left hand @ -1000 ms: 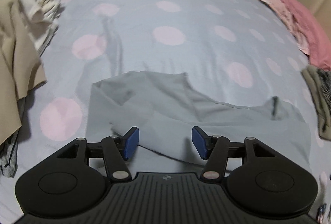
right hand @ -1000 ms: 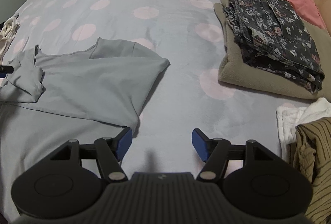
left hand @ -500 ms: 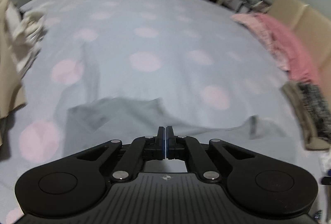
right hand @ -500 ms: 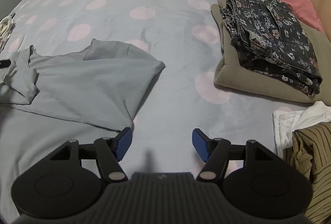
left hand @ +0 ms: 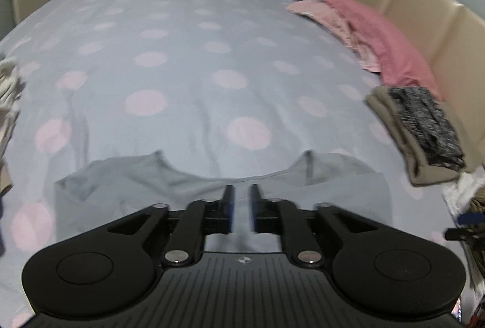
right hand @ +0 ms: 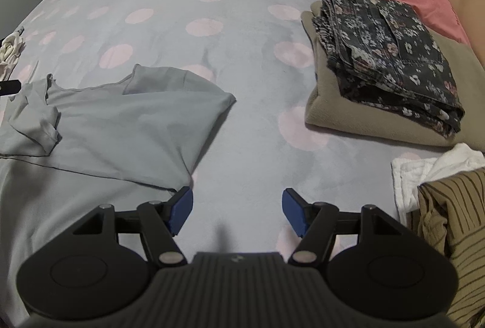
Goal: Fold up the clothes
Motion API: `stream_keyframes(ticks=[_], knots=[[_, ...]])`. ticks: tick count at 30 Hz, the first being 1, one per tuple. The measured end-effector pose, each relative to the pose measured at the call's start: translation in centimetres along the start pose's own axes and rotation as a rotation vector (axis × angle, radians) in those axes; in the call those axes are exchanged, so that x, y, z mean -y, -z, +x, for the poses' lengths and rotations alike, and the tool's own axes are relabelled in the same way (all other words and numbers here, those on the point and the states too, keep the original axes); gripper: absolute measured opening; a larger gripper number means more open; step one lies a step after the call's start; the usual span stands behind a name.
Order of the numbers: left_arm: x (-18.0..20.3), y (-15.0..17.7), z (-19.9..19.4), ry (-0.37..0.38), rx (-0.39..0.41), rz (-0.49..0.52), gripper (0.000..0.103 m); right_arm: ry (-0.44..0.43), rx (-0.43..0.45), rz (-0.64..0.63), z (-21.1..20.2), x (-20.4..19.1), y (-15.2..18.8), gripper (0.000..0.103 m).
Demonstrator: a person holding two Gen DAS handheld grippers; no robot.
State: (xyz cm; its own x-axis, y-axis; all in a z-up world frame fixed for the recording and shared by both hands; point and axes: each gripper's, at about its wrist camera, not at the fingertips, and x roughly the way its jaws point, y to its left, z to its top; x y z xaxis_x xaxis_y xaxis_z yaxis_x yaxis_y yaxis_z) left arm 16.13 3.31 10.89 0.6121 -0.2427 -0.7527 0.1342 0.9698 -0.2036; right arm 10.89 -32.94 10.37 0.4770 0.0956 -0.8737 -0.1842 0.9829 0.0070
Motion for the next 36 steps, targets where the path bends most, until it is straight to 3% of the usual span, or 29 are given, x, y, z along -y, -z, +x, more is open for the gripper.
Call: stream_keyframes(ticks=[4,8,12,14,15,16,18,23,29,33,36], knots=[[-3.7,0.1,0.7,-0.116,-0.012,-0.059,0.049,0.004,-0.013,0.011,0.3,0.6,0.3,0.069],[-7.5,0.4,2.0,-0.214,-0.041,-0.153,0.054,0.001,-0.023,0.012,0.7,0.6,0.3,0.069],[-9.1,1.4,3.1,-0.215,-0.071,-0.201,0.054,-0.004,-0.029,-0.003,1.2,0.0,0.0,0.069],[-9.8,1.8,3.6,-0.215,-0.08,-0.216,0.05,-0.005,-0.034,-0.011,1.4,-0.4,-0.1,0.069],[-9.7,1.9,3.6,-0.215,-0.066,-0.2,0.035,-0.005,-0.036,-0.016,1.5,-0.6,-0.1,0.069],[-9.6,1.9,3.5,-0.21,-0.053,-0.184,0.013,-0.005,-0.039,-0.02,1.6,-0.8,-0.1,0.069],[-9.4,1.9,3.0,-0.179,-0.022,-0.169,0.006,-0.003,-0.042,-0.029,1.8,-1.2,-0.2,0.069],[-7.2,1.1,0.7,-0.081,0.078,-0.124,0.003,-0.004,-0.041,-0.036,1.7,-1.6,-0.3,0.069],[0.0,0.0,-3.1,0.142,0.173,0.034,0.003,-0.011,-0.02,-0.031,0.7,-1.6,-0.4,0.069],[6.1,0.5,-4.6,0.283,0.149,0.173,0.003,-0.027,0.001,-0.025,-0.2,-1.5,-0.3,0.069],[9.9,1.9,-4.5,0.336,0.073,0.262,0.004,-0.035,0.014,-0.016,-0.8,-1.2,-0.1,0.069]])
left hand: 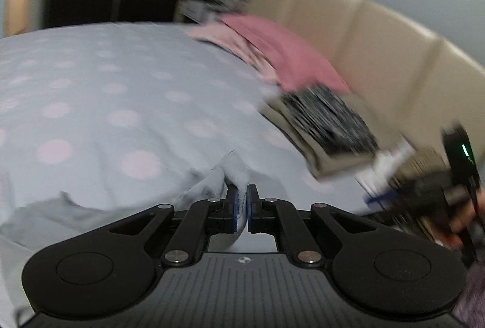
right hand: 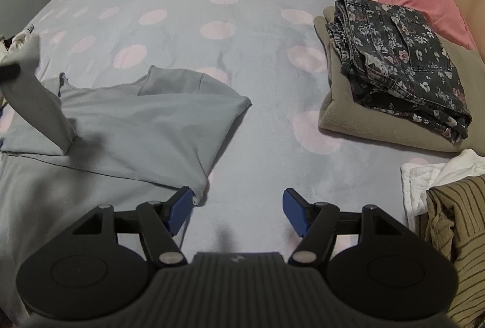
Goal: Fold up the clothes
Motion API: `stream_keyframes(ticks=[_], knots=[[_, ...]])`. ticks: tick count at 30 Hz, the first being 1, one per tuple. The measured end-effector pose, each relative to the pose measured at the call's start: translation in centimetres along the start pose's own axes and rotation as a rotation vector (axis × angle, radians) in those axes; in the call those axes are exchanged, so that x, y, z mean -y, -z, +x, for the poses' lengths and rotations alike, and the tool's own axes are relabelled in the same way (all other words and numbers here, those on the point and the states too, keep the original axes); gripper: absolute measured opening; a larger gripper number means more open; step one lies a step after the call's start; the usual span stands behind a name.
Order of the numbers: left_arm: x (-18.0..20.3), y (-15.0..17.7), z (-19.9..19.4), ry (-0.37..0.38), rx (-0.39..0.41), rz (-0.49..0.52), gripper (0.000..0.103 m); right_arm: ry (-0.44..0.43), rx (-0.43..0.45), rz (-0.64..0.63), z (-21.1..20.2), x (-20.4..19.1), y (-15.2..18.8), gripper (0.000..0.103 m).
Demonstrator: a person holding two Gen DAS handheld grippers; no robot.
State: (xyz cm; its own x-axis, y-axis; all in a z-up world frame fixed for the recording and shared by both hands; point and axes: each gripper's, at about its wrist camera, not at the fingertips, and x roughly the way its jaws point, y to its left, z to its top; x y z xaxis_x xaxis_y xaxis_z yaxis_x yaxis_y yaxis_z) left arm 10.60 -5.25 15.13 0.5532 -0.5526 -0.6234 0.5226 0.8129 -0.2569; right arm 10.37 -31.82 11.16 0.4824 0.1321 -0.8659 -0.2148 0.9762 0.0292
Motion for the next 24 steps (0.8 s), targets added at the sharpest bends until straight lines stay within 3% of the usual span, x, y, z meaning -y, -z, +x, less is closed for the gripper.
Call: stream_keyframes(ticks=[2,4,8,11,20,24], knots=[[1.8,0.9,1.0,0.029,-0.061,0.035,0.006,0.002,0.003,0.006,-0.3,0.2,0.2,0.07],[2.8,1.8,1.7,0.055,-0.108,0.053,0.018,0.004,0.002,0.011,-0.4,0.4,0.3,0.07],[3.2,3.3,1.7,0.073,-0.157,0.077,0.029,0.005,0.004,0.015,-0.7,0.6,0.6,0.07],[2.5,3.8,0.6,0.025,-0.157,0.085,0.042,0.001,0.004,0.01,-0.7,0.5,0.6,0.07],[-3.5,5.0,-4.7,-0.199,-0.201,0.075,0.043,-0.022,-0.002,-0.024,-0.3,-1.3,0.4,0.07],[-7.3,6.1,-6.8,-0.304,-0.216,0.055,0.044,-0.072,-0.005,-0.019,-0.1,-2.5,0.0,0.069]])
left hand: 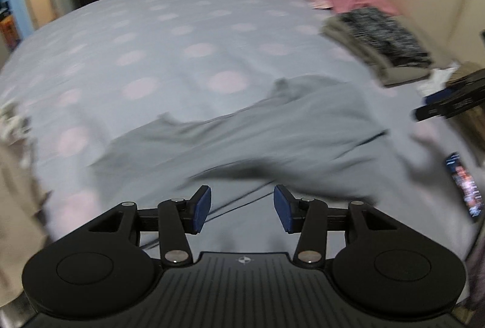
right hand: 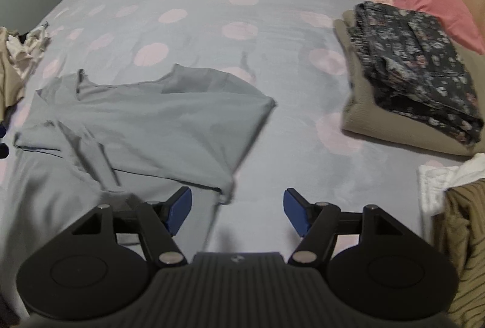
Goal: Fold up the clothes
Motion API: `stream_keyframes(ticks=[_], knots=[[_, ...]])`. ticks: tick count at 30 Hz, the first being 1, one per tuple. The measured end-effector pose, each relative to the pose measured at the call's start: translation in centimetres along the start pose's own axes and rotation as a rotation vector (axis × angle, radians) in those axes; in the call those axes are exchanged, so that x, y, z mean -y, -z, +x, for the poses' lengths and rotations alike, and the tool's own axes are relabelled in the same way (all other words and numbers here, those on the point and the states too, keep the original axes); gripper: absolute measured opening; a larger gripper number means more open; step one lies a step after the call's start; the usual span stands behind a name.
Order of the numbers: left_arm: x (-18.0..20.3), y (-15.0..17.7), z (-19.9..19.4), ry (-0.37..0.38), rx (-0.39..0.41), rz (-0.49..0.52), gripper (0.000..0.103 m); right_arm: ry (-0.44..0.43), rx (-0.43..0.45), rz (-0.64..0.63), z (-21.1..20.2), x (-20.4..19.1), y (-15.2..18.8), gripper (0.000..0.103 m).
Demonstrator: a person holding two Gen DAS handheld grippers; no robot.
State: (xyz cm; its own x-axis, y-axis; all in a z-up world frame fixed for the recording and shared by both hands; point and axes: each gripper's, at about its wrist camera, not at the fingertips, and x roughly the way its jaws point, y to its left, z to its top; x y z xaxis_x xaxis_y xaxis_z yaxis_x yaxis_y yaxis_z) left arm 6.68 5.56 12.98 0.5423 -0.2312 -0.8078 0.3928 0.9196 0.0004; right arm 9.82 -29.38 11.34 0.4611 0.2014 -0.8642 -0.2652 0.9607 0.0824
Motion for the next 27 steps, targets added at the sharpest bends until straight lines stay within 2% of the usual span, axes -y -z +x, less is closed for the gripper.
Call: stream_keyframes(ticks=[7,11,16,23,25,26,27], knots=[[-5.6,2.3,1.2,-0.108,-0.017,-0.042,0.048,-0.099,-0.02,-0.021,0.9,-3.6,-0.9,0.066],[-7.3,3.0,2.3,-0.126,-0.042,-0.027,0.048,-0.164,-0.037,-0.031,1.8,-5.8,-1.5,0.063],[-8.1,3.1,4.2,-0.117,-0.063,0.017,0.049,-0.212,-0.061,-0.138,3.0,-8.6,-1.5,0.063],[-7.6,2.8,7.2,-0.096,-0.105,0.093,0.05,-0.31,-0.085,-0.232,4.2,-10.6,-1.0,0.063],[-7.5,2.9,7.9,-0.087,-0.124,0.085,0.041,-0.319,-0.094,-0.263,4.8,-11.2,-0.7,0.063],[-7.5,2.9,8.1,-0.084,-0.129,0.084,0.036,-0.323,-0.102,-0.279,5.0,-11.5,-0.5,0.058],[-7.4,3.0,8.1,-0.092,-0.128,0.088,0.029,-0.328,-0.112,-0.296,5.2,-11.8,-0.3,0.044]])
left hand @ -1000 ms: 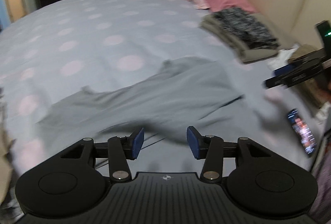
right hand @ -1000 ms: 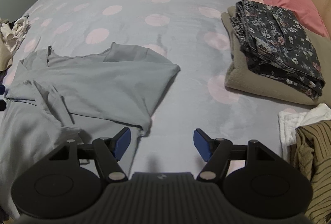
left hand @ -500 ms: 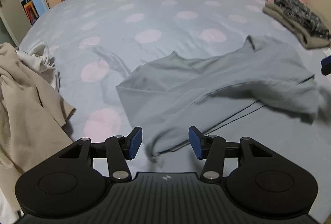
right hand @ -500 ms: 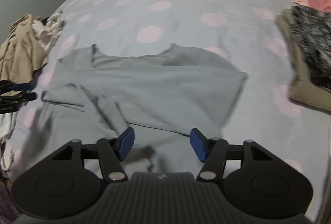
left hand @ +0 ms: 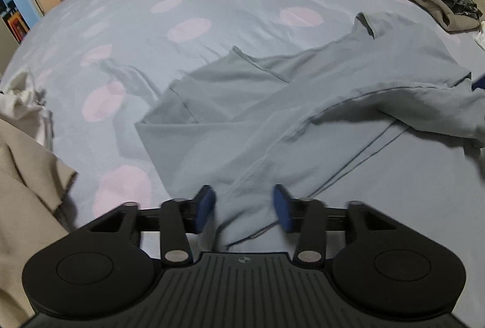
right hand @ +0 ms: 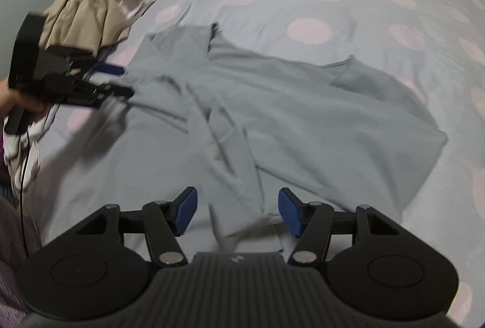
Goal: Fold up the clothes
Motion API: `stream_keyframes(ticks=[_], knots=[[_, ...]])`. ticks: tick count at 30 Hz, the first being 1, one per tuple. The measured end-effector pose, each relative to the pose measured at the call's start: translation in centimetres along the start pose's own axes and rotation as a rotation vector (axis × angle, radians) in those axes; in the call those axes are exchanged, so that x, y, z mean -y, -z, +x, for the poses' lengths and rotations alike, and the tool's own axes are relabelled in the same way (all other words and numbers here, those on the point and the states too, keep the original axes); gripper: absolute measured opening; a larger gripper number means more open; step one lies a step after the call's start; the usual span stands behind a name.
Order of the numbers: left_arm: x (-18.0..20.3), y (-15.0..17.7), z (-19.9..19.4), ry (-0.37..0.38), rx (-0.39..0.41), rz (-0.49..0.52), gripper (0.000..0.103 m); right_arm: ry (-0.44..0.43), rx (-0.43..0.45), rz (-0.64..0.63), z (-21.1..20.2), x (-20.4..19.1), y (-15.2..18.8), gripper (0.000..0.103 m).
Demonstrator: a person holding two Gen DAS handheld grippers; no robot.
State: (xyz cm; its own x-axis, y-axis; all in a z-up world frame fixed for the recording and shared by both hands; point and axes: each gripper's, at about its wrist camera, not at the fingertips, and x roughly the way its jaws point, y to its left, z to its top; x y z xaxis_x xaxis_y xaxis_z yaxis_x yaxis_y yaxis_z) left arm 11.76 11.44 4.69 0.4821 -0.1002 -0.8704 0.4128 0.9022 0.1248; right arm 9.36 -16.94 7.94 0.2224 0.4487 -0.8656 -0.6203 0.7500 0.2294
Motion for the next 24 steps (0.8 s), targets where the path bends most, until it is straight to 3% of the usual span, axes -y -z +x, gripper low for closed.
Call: stream_keyframes(ticks=[2,3,9,15,16,18,19,24], knots=[[0.3,0.1,-0.3,-0.012,0.007,0.02,0.018,-0.015,-0.024,-0.031,0.5,-0.6,0.2,0.022],[0.4,0.3,-0.6,-0.011,0.007,0.029,0.008,-0.031,-0.033,-0.048,0.5,-0.9,0.4,0.019],[0.4,1.8,-1.5,-0.002,-0.025,0.046,0.005,-0.112,-0.126,-0.154,1.5,-3.7,2.8,0.01],[1.3,3.0,-2.0,-0.016,-0.05,0.094,0.005,-0.097,-0.277,-0.262,4.5,-6.2,6.4,0.012],[1.4,3.2,-2.1,-0.022,-0.051,0.105,0.005,-0.098,-0.269,-0.267,4.2,-6.2,6.6,0.013],[1.3,3.6,-2.3,-0.019,-0.053,0.103,0.005,-0.097,-0.252,-0.237,3.2,-5.4,6.4,0.03],[1.3,3.7,-2.5,-0.015,-0.054,0.101,0.006,-0.094,-0.237,-0.218,2.6,-5.0,6.3,0.034],[1.1,4.4,-3.2,0.016,-0.112,0.123,0.01,-0.071,-0.123,-0.052,-1.1,-1.2,4.4,0.037]])
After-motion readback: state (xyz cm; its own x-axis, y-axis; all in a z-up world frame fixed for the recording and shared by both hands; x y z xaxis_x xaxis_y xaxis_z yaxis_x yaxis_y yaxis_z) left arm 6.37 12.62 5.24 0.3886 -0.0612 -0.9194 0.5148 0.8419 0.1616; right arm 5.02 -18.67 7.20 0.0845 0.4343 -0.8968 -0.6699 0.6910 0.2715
